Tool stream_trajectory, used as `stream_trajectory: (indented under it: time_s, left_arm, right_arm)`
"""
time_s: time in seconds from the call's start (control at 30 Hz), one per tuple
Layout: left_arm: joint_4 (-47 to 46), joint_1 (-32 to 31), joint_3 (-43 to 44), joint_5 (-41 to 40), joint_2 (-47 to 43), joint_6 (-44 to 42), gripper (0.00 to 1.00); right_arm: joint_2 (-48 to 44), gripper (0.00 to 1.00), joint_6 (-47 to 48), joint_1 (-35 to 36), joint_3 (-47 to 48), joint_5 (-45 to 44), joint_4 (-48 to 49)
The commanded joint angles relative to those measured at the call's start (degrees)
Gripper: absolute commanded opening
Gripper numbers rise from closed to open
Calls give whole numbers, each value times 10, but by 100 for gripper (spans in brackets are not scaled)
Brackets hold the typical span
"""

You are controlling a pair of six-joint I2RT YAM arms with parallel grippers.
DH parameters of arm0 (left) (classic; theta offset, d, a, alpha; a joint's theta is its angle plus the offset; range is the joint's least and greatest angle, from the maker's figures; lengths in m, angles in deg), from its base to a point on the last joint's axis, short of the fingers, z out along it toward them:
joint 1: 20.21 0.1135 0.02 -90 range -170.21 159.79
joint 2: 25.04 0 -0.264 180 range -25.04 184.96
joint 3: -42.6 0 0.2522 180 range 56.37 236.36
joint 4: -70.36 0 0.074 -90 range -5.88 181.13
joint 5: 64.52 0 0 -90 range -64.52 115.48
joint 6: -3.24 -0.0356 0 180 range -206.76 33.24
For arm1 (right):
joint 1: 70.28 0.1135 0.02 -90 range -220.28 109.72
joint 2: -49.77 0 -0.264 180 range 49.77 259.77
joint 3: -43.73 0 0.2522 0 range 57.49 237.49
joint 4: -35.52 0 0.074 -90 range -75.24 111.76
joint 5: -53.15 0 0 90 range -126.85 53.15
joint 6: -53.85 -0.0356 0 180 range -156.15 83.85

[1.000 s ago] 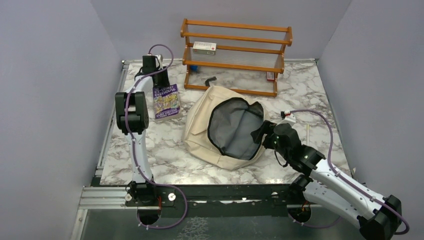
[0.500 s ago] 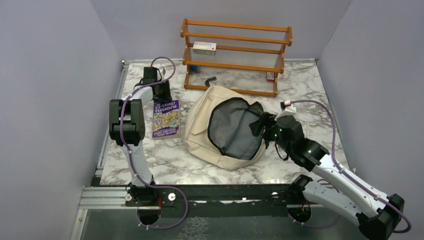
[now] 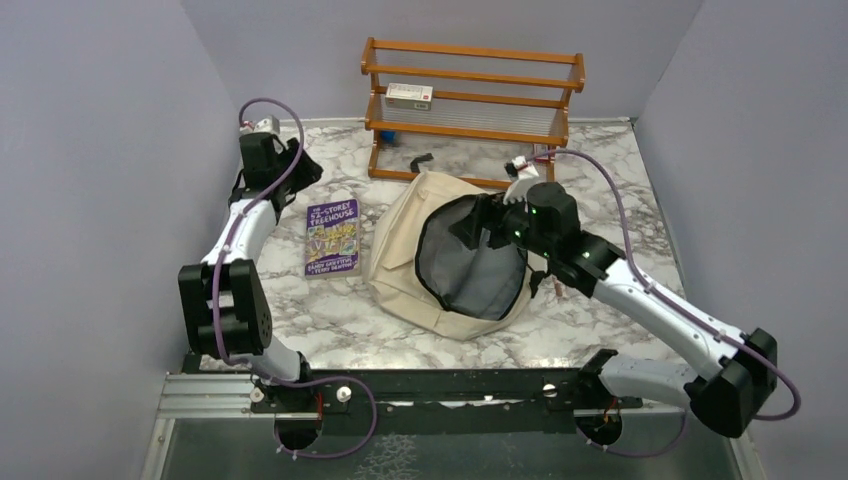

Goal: Pack the student bag
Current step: Pick up the book from the center of the board.

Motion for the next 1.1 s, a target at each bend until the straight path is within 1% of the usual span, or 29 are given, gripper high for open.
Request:
stream_trajectory:
  time_s: [0.0, 0.17, 0.23, 0.47, 0.63, 0.9, 1.07]
  left_arm:
    - [-23, 33, -87, 14, -60, 72, 52]
    - [0, 64, -157, 7, -126, 76, 55]
    - [9, 73, -173, 10, -143, 69, 56]
    - [43, 94, -195, 0, -167, 47, 57]
    - [53, 98, -202, 3, -171, 43, 57]
    - [44, 99, -213, 10, -166, 39, 58]
    - [43, 100, -214, 9, -154, 38, 60]
  right_arm:
    - [100, 82, 11, 3, 100, 110, 33]
    - [253, 77, -39, 4, 221, 184, 30]
    - [309, 75, -47, 14, 267, 196, 34]
    - [503, 75, -46, 70, 483, 171, -37]
    - [620, 75, -62, 90, 603, 142, -95]
    - [737, 75, -82, 96, 697, 93, -135]
    - [775, 75, -96, 97, 704, 82, -140]
